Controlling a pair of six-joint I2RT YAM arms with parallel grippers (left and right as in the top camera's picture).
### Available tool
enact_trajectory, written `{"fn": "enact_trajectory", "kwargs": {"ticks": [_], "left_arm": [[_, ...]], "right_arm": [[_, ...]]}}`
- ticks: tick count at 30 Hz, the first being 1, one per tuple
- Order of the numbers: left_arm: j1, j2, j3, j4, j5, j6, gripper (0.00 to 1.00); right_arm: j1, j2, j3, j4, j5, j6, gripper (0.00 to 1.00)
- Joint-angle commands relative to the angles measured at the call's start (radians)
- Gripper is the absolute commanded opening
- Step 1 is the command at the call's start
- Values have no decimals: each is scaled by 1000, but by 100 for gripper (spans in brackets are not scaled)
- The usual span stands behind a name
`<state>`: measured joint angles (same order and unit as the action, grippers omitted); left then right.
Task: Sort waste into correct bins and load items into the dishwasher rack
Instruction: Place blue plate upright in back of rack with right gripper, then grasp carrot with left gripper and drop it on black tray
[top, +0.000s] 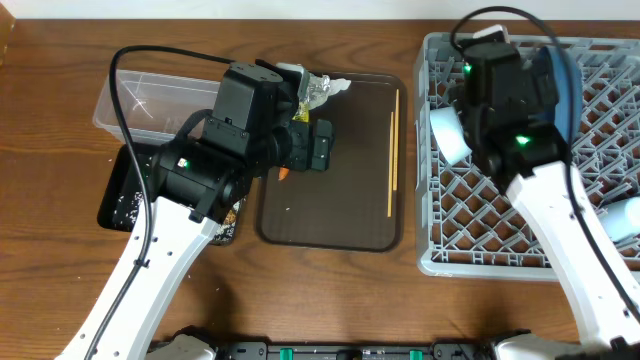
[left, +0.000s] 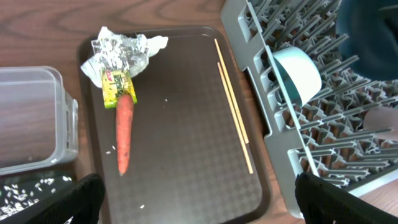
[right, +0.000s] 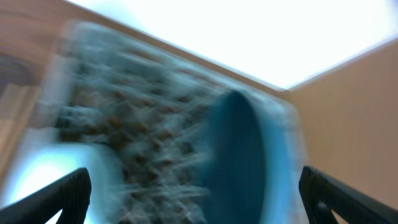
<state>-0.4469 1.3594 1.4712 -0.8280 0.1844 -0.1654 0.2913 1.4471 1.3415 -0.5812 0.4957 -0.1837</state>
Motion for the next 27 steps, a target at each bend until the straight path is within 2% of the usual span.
{"fn": "enact_trajectory", "kwargs": {"ticks": [1, 4, 7, 8, 10, 15, 20, 27], "left_arm": [[-2, -10, 8, -6, -33, 68, 98], [-2, 3, -3, -35, -123, 67, 98], [-2, 41, -31, -58, -164, 68, 88], [-2, 65, -48, -58, -166, 68, 88], [-2, 111, -70, -57, -178, 68, 88], [-2, 283, -80, -16, -197, 87, 87], [3, 431, -80, 71, -197, 128, 70], [31, 576, -80, 182, -231, 128, 69]], "right_arm": [[15, -21, 5, -18, -512, 224, 99], [18, -19, 5, -31, -671, 269, 99], [13, -20, 5, -72, -677, 430, 99], [8, -20, 5, -92, -676, 493, 99], [0, -20, 5, -103, -676, 528, 99], [-3, -20, 5, -119, -680, 532, 99], [-3, -19, 5, -161, -679, 531, 99], [-3, -9, 5, -202, -657, 532, 99]]}}
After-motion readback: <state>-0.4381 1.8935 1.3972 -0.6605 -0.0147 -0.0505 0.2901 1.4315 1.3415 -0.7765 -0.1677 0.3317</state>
